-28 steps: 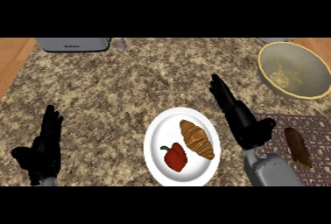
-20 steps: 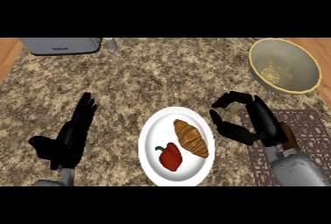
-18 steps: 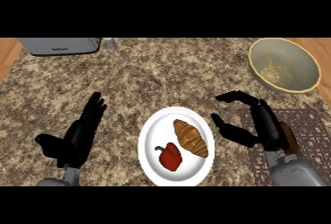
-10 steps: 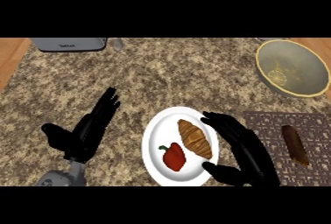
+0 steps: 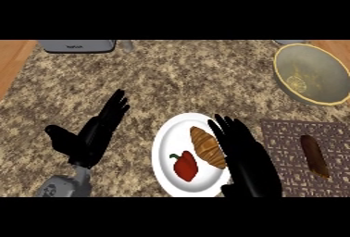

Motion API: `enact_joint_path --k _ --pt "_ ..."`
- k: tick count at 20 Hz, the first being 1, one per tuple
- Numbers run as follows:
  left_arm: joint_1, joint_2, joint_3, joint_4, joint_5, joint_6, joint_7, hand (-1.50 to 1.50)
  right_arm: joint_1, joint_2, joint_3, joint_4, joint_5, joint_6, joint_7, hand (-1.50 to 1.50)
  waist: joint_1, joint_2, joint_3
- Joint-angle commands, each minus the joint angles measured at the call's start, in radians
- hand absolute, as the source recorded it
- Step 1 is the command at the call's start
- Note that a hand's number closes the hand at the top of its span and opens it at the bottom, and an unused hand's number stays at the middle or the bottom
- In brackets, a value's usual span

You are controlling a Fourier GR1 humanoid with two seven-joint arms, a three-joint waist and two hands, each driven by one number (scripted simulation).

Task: Pick the croissant from the plate and place it in the bowl

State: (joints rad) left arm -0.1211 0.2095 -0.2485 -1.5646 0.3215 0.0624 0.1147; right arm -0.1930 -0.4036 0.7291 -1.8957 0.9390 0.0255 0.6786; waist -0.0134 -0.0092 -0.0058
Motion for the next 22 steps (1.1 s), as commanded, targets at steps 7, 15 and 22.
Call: enact_joint_path --k 7,15,22 --pt "-0.009 -0.027 -0.01 0.001 -0.017 0.0 0.018 0.0 -0.173 0.354 0.021 0.077 -0.017 0.476 0.471 -1.5 0.02 0.008 0.004" --pt "-0.044 -0.024 0.023 0.012 -0.007 -0.025 0.026 0.0 -0.158 0.372 -0.08 0.215 0.021 0.487 0.466 -1.5 0.013 0.009 0.005" --pt "0.019 -0.031 0.021 0.015 -0.024 -0.046 -0.022 0.0 -0.054 0.38 -0.054 0.246 0.071 0.48 0.453 -1.5 0.011 0.007 0.005"
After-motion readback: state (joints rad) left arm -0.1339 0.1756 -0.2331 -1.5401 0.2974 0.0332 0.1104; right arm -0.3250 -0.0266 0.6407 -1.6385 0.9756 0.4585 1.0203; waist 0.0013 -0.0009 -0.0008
